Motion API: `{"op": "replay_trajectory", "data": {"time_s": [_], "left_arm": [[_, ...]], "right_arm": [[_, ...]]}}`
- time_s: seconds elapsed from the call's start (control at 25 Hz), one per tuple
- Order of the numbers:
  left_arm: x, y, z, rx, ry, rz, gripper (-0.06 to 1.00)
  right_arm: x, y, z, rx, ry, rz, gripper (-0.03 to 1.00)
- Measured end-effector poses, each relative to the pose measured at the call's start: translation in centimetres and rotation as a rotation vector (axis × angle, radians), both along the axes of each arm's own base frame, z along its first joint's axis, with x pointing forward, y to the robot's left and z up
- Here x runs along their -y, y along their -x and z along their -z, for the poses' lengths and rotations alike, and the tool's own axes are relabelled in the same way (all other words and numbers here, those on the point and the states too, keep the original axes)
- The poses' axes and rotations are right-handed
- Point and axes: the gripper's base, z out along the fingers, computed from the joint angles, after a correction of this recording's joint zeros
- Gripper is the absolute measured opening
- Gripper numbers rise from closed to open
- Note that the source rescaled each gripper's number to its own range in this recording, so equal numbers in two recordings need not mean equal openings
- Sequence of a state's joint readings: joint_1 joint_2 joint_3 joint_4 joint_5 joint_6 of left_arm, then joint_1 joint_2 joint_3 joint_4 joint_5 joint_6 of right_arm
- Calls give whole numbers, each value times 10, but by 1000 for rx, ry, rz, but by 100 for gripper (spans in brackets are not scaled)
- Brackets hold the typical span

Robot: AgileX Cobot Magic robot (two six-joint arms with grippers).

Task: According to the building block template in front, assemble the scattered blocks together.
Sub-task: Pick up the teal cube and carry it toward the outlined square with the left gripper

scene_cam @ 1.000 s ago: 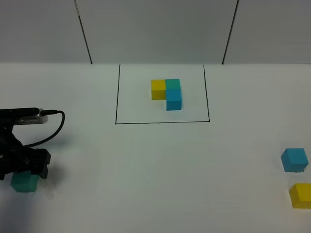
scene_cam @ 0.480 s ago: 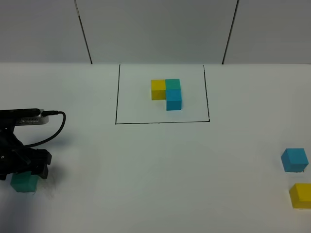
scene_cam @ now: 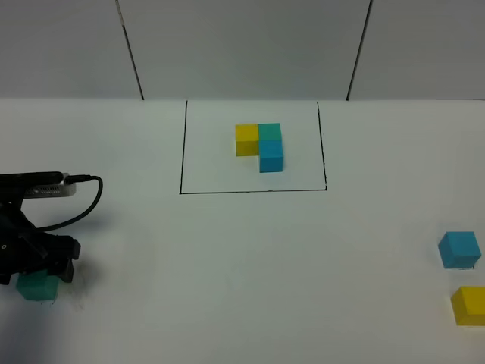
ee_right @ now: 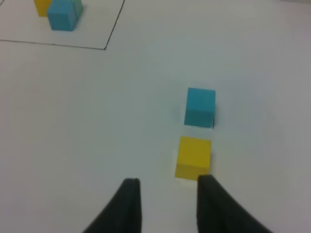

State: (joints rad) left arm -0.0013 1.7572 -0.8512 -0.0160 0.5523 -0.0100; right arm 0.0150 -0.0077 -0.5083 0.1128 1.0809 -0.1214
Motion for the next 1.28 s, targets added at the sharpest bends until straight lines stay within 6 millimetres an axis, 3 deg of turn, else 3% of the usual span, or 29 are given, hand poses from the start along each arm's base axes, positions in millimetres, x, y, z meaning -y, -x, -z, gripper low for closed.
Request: {"op": "replay_trajectory", "data": {"time_s": [0.24, 0.64, 0.8, 1.0, 1.28], "left_arm": [[0, 2, 14, -65, 0, 0, 76], [0, 0, 15, -34, 0, 0, 65], [0, -1, 15, -27, 0, -5, 51], [0, -2, 15, -18, 0, -8, 21], [0, -12, 8, 12, -13, 131, 20]], "right_arm": [[0, 0, 0, 0, 0, 0, 0], [0, 0, 0, 0, 0, 0, 0], [0, 0, 0, 0, 0, 0, 0], [0, 0, 0, 0, 0, 0, 0], [0, 0, 0, 0, 0, 0, 0]]}}
